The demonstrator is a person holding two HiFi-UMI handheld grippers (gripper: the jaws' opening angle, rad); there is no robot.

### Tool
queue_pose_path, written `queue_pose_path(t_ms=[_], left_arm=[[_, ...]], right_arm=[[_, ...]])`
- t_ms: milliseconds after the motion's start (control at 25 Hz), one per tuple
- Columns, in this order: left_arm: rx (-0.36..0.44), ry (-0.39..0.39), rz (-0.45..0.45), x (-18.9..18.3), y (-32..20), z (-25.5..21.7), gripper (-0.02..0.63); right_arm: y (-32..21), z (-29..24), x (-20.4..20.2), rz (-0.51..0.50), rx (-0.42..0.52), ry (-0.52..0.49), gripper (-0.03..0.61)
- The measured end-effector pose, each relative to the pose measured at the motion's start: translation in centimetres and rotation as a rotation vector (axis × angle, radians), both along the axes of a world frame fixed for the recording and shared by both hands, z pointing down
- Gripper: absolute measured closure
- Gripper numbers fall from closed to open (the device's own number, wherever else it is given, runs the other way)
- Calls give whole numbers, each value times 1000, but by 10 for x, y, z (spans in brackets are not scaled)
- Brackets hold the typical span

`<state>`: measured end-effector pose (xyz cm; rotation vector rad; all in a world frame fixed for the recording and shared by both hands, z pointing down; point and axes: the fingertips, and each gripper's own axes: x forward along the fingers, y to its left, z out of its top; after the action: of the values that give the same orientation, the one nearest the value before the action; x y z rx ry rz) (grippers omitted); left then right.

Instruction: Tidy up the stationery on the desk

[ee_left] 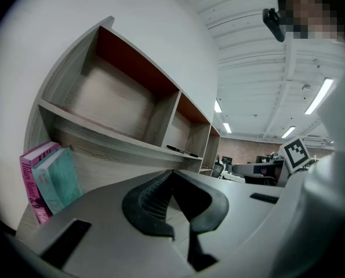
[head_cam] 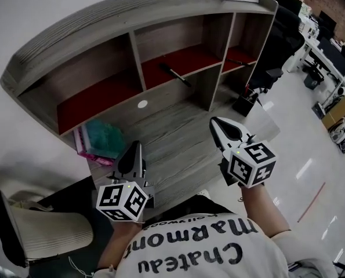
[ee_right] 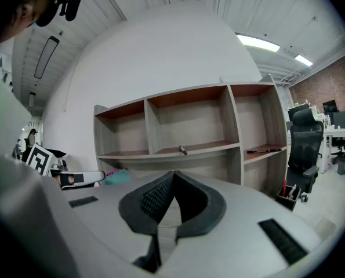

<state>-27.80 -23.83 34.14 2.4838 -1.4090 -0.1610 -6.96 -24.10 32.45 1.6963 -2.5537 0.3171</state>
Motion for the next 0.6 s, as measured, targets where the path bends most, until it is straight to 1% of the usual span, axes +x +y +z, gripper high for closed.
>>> queue_pose_path(t_ms=[240, 440, 480, 560, 600], left_arm=[[-4, 0, -91, -12, -17, -2, 598], [-24, 5, -165, -16, -30, 1, 598], [-25, 6, -175, -16, -32, 0, 598], [-27, 1, -195, -15, -35, -1, 598], [-30, -3, -206, -16, -35, 0, 598]], right_arm=[[-38, -14, 0, -59, 36, -14, 569], [-71, -12, -5, -119, 34, -2, 567], [-77, -12, -6, -131, 36, 1, 561], [-88, -13, -9, -156, 41, 5, 528], [-92, -13, -10, -167, 43, 9, 526]])
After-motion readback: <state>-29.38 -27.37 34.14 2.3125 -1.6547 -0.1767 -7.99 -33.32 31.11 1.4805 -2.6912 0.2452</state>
